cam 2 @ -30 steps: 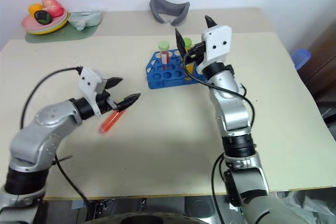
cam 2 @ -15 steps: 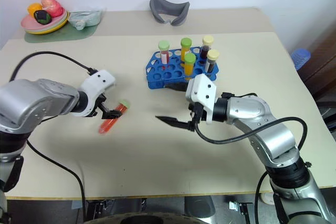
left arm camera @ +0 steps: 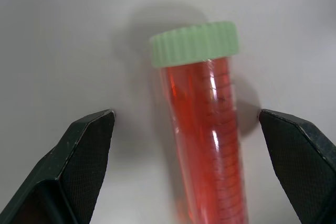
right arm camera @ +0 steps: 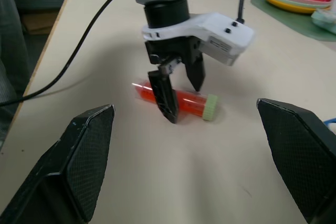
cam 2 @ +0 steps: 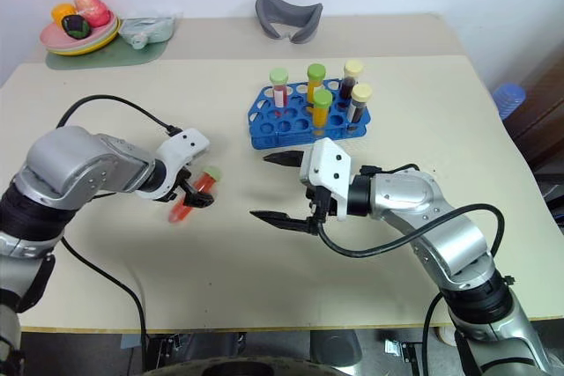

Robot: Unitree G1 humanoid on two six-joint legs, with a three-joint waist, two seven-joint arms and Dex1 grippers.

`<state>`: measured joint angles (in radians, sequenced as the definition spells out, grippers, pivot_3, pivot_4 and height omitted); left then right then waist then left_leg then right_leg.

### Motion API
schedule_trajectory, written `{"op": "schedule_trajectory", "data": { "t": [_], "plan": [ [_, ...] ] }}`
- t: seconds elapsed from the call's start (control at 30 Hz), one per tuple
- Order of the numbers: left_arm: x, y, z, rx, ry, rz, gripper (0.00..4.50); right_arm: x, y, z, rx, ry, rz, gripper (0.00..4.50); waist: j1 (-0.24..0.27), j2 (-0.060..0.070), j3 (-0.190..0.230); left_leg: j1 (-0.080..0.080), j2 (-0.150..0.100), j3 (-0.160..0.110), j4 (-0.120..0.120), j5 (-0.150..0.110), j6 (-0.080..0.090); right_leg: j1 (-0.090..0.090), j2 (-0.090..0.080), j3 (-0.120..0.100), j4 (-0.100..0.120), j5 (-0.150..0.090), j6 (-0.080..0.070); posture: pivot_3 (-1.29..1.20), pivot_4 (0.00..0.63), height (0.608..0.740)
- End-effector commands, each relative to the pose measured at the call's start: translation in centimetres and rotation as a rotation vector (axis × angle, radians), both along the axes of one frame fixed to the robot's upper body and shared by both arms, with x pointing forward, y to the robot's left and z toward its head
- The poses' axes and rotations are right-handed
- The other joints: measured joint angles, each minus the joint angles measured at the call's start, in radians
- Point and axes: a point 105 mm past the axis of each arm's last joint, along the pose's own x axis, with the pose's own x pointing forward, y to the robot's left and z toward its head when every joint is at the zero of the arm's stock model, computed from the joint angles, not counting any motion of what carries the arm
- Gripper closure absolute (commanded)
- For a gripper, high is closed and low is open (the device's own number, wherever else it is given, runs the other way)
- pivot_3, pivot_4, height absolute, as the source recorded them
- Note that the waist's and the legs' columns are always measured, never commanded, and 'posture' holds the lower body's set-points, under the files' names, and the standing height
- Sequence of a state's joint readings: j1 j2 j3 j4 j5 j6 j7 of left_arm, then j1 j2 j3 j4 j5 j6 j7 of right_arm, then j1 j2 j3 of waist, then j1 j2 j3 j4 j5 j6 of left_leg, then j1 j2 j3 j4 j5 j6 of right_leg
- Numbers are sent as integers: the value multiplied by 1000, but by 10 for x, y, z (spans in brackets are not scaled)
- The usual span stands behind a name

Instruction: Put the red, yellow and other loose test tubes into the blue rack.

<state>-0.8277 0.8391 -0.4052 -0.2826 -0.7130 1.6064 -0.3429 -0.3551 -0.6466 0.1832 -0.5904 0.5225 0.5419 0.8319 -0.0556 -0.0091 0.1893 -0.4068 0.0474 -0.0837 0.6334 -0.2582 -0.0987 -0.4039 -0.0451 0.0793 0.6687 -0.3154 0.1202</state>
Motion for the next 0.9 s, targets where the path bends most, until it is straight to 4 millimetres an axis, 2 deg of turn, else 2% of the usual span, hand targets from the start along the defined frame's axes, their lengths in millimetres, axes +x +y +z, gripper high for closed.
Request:
{"op": "schedule_trajectory", "data": {
  "t": [0.03,0.13,0.17,0.2,0.47,0.6,0.73,0.8,0.9],
  "plan": [
    [-1,-2,1,11,1,-8,887,-7,6,8,17,-42,21,0,1,0,0,0,0,0,0,0,0,0,0,0,0,0,0,0,150,740],
    [0,0,1,18,-7,5,2346,-7,8,7,20,-41,27,0,2,0,0,0,0,0,0,0,0,0,0,0,0,0,0,0,150,740],
    [0,0,1,22,-10,8,2538,-7,9,7,20,-41,29,0,2,0,0,0,0,0,0,0,0,0,0,0,0,0,0,0,150,740],
    [1,2,2,26,-18,15,3059,-7,9,7,20,-41,29,0,2,0,0,0,0,0,0,0,0,0,0,0,0,0,0,0,150,740],
    [8,11,17,28,-81,66,3059,-4,6,6,15,-38,18,0,1,0,0,0,0,0,1,0,0,0,0,0,1,0,0,0,150,740],
    [8,15,17,36,-80,78,3059,-1,5,6,17,-39,7,0,3,0,0,0,0,0,1,0,0,0,0,0,1,0,0,0,150,740],
    [8,15,16,37,-87,86,3639,-1,5,5,15,-37,5,0,7,0,0,0,0,0,1,0,0,0,0,0,1,0,0,0,150,740],
    [9,16,18,38,-100,90,3640,-1,5,5,15,-36,3,0,10,0,0,0,0,0,1,0,0,0,0,0,0,0,0,0,150,740],
    [19,12,33,-15,-180,124,3640,1,2,4,18,-29,-23,0,12,0,0,0,0,0,1,0,0,0,0,0,0,0,0,0,150,740]
  ]
}}
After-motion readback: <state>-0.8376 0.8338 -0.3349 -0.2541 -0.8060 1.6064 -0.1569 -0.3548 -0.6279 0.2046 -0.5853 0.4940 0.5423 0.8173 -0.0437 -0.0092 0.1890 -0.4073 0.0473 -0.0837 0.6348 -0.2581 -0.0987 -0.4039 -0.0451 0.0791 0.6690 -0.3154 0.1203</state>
